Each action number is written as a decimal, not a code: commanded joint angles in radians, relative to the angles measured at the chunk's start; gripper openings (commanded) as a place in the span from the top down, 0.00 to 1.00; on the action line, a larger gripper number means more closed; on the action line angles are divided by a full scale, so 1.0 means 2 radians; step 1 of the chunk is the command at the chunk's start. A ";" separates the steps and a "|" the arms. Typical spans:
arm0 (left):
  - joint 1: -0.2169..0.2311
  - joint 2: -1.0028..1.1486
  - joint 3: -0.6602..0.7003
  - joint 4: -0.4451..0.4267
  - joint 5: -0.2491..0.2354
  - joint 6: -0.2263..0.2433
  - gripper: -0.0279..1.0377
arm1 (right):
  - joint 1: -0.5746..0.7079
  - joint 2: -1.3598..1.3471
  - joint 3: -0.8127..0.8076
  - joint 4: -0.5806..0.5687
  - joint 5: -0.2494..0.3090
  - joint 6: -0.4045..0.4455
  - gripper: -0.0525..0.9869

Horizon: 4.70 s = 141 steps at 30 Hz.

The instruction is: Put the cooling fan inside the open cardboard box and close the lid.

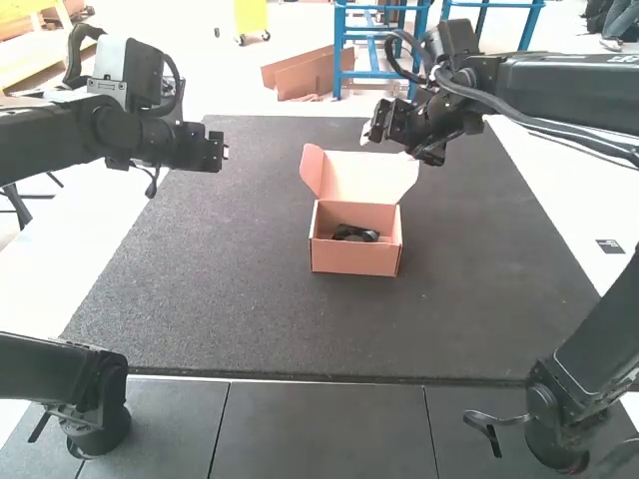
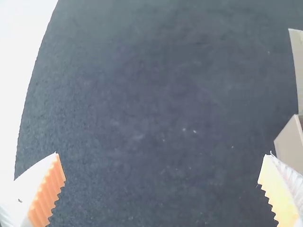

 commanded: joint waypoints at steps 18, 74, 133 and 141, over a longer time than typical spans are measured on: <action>-0.030 0.179 0.065 0.122 -0.011 -0.043 0.06 | -0.097 -0.004 -0.088 0.178 0.007 -0.081 0.08; -0.086 0.353 0.152 0.245 0.038 -0.033 0.06 | -0.120 0.123 0.032 0.090 -0.092 -0.087 0.43; -0.086 0.361 0.152 0.258 0.037 -0.027 0.06 | -0.083 0.118 0.027 0.123 0.004 -0.165 0.97; -0.086 0.364 0.151 0.262 0.038 -0.024 0.06 | -0.065 0.106 0.021 0.120 0.004 -0.165 0.96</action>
